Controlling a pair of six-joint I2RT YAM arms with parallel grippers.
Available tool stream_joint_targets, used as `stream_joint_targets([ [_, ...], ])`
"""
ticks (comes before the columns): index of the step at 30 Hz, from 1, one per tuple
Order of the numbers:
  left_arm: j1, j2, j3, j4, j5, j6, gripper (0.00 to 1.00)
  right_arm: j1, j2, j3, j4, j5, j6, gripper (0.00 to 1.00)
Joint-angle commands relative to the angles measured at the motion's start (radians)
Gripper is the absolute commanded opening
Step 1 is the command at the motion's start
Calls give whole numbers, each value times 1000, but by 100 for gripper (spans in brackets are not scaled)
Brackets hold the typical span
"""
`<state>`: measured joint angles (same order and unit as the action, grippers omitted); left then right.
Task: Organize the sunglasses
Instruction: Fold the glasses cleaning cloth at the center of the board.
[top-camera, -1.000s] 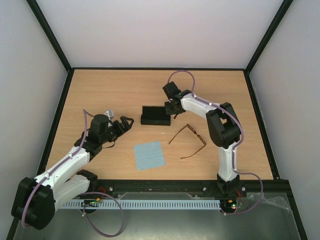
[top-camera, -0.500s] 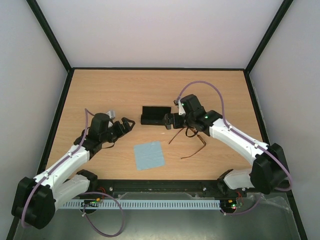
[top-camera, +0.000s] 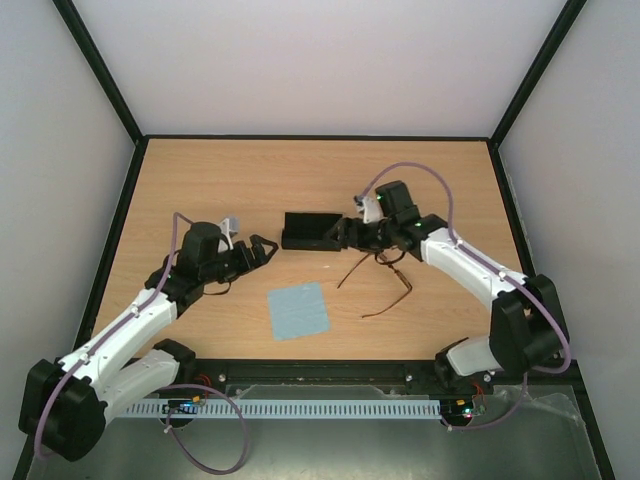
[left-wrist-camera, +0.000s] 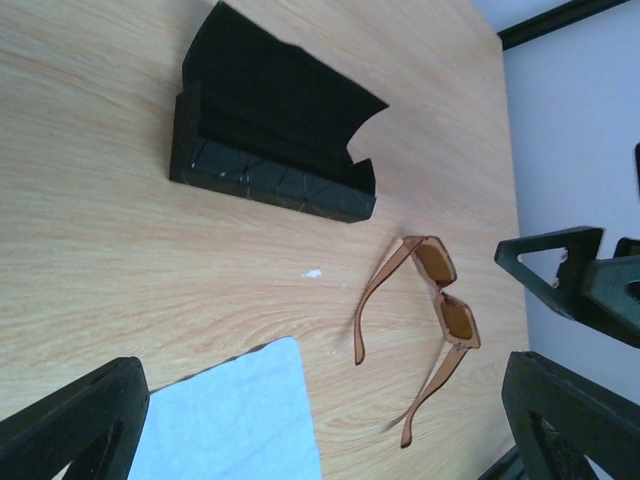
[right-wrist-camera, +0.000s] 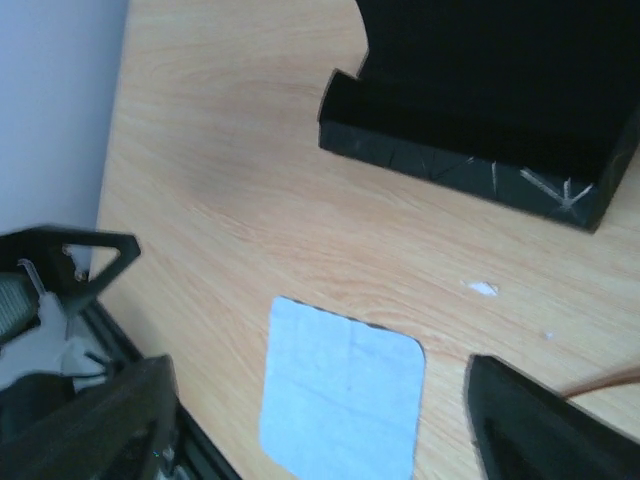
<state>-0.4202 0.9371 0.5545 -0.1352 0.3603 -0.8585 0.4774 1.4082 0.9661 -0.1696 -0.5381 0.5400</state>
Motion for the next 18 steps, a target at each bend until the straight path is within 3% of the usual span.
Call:
stream_joint_targets([
  [1,-44,-57,-31,-63,-99,-8,99,170,74,40,-129,244,-55,69],
  [5,-51,-57,-66,-76,-168,-44,97,280,177,61,-169,443,-61,44],
  [8,-63,-55,-97,-64,-187,-69,91,310,247,63,-146,470,-63,35],
  [12,-67,-83,-133,-60,-197,-89,81,356,335,90,-137,512,-60,27],
  [18,-68,-111,-148,-70,-204,-95,80,375,402,95,-93,530,-41,23],
])
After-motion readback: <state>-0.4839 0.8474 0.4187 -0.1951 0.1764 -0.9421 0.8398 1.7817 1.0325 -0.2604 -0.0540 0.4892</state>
